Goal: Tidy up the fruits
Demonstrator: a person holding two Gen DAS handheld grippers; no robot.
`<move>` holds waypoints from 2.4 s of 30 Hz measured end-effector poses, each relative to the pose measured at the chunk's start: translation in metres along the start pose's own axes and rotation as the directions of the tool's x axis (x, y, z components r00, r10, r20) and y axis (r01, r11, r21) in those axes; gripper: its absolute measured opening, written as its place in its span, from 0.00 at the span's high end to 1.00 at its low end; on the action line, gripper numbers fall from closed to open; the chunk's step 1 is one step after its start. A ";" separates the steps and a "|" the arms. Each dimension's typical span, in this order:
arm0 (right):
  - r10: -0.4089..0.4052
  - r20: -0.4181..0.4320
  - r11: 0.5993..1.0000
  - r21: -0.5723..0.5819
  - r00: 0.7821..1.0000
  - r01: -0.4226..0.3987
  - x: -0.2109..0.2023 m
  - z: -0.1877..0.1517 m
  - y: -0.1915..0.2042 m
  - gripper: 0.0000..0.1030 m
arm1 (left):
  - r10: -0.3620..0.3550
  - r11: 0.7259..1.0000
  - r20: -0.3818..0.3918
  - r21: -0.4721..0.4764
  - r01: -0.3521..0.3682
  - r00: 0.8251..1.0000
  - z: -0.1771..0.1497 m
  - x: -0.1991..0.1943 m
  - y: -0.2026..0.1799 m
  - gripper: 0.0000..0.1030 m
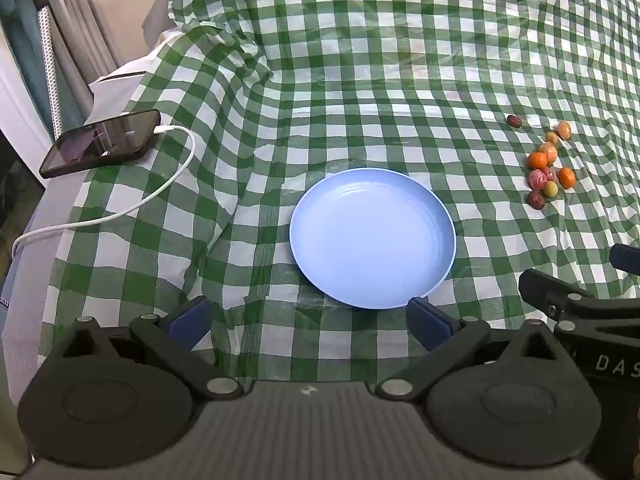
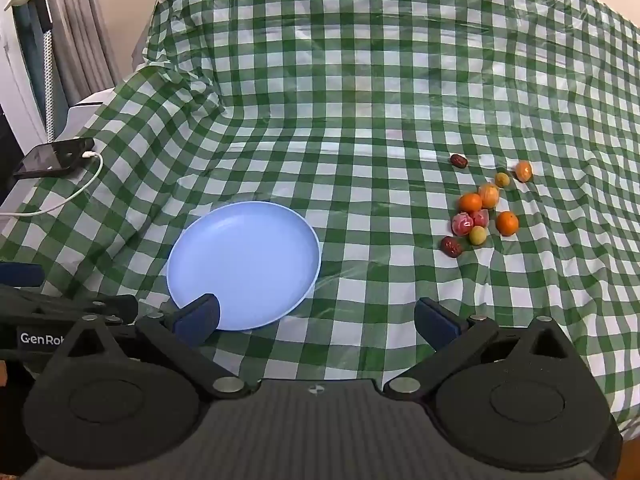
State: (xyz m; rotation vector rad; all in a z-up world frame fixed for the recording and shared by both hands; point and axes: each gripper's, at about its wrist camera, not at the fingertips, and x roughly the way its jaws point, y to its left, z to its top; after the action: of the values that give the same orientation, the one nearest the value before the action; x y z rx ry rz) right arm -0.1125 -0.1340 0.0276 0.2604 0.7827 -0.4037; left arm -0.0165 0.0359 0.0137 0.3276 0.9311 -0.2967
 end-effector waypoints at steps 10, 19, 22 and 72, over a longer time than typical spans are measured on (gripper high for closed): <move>-0.002 -0.008 1.000 0.011 1.000 0.002 0.002 -0.003 0.006 0.00 | 0.005 1.000 -0.010 0.006 -0.005 1.000 -0.001 0.003 0.001 0.00; 0.004 -0.002 1.000 0.010 1.000 -0.004 0.002 -0.005 0.006 0.00 | 0.008 1.000 -0.014 0.008 -0.008 1.000 -0.002 0.004 0.002 0.00; 0.001 -0.002 1.000 0.007 1.000 -0.001 0.003 -0.005 0.006 0.00 | 0.010 1.000 -0.014 0.009 -0.009 1.000 -0.002 0.004 0.002 0.00; 0.013 -0.076 1.000 -0.005 0.997 -0.013 0.018 -0.009 0.006 0.00 | 0.049 0.999 -0.051 0.022 -0.048 0.998 -0.001 0.015 0.004 0.00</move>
State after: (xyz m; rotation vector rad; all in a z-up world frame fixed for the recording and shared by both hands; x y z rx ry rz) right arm -0.1035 -0.1296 0.0090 0.2768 0.8564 -0.3811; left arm -0.0076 0.0380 0.0017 0.3780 0.9700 -0.2549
